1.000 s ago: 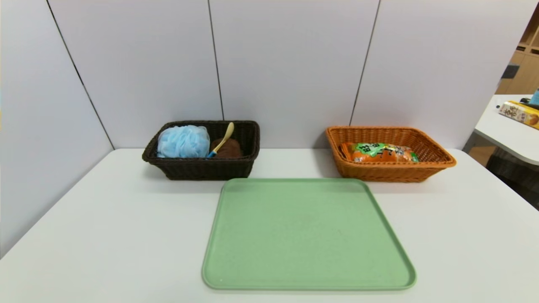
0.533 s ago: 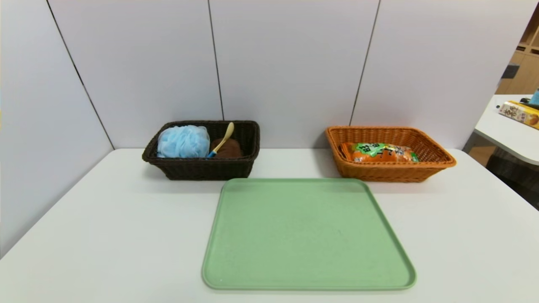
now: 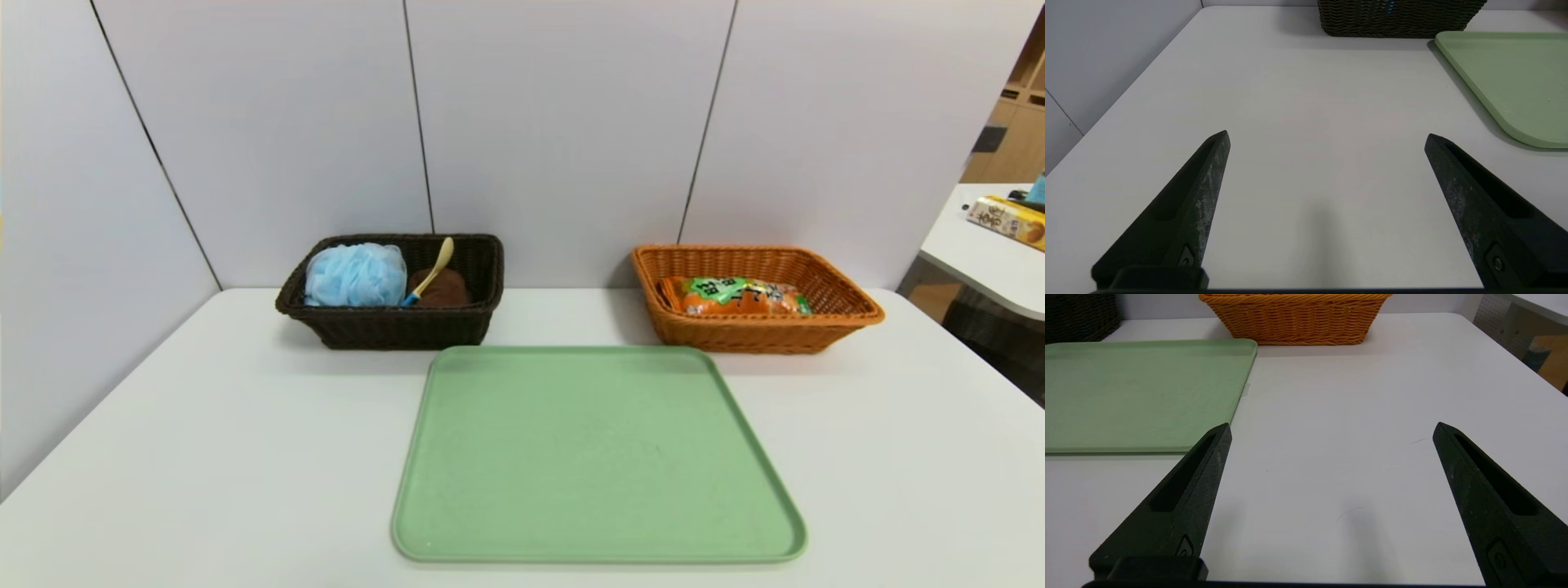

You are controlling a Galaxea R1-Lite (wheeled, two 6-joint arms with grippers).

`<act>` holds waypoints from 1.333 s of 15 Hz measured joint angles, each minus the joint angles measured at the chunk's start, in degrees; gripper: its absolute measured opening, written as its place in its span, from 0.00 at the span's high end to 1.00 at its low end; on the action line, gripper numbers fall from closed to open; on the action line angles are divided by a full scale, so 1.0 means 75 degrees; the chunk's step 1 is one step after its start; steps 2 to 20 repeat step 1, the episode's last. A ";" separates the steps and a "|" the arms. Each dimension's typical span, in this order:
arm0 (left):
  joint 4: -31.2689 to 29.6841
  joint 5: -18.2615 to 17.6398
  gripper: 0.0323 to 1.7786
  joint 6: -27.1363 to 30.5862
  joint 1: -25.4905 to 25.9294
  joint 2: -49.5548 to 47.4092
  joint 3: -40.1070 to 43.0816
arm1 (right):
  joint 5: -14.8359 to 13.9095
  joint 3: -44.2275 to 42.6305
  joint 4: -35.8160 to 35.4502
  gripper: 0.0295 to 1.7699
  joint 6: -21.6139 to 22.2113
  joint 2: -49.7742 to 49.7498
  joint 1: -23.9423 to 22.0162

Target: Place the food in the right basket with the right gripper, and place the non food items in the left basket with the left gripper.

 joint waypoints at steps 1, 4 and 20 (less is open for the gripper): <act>0.0000 0.0000 0.05 0.0000 0.0000 0.0000 0.0000 | 0.0000 0.0000 -0.0003 0.04 0.0003 0.0000 0.0000; 0.0000 0.0000 0.05 0.0000 0.0000 0.0000 0.0000 | 0.0000 0.0000 -0.0003 0.04 0.0003 0.0000 0.0000; 0.0000 0.0000 0.05 0.0000 0.0000 0.0000 0.0000 | 0.0000 0.0000 -0.0003 0.04 0.0003 0.0000 0.0000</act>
